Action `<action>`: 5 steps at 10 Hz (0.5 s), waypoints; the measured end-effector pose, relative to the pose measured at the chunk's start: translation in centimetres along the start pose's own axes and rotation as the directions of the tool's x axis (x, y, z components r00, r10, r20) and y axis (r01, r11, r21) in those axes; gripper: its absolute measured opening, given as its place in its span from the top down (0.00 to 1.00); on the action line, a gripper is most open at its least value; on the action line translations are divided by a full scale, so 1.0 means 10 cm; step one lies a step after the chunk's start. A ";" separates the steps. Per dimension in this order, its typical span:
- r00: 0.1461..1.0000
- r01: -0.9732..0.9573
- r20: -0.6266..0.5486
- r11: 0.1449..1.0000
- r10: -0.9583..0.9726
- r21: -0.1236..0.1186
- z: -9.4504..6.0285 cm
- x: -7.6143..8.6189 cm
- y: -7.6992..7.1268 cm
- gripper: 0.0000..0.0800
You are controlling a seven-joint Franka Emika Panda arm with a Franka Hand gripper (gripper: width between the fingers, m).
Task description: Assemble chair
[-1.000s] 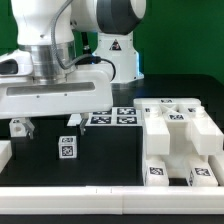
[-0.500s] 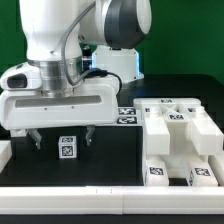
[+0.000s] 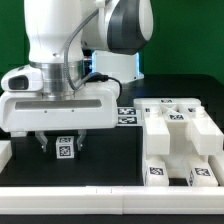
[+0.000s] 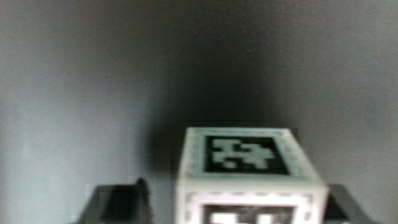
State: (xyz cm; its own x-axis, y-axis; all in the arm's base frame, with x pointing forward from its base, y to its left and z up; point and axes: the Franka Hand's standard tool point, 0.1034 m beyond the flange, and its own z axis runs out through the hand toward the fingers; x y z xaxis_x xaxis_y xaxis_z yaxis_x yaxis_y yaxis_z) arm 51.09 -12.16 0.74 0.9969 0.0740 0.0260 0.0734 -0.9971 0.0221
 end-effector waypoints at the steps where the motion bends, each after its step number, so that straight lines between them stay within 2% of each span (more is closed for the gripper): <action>1: 1.000 0.000 0.000 1.000 0.000 0.000 0.00 0.00 0.00 0.66; 2: 1.000 -0.005 0.000 1.000 0.005 0.000 -0.02 0.01 -0.01 0.66; 3: 1.000 0.003 0.006 1.000 -0.003 0.008 -0.15 0.06 -0.07 0.66; 5: 1.000 -0.014 0.028 0.998 0.013 0.069 -0.57 0.13 -0.18 0.66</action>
Offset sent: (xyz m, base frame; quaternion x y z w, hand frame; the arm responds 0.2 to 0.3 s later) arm 0.0011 -0.0028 0.0588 0.0074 -0.0421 -0.0260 0.9987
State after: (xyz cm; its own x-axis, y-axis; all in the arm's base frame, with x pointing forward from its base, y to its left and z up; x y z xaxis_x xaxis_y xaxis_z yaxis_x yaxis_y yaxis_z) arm 52.14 -10.15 6.42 0.9981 0.0609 -0.0018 0.0607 -0.9970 -0.0469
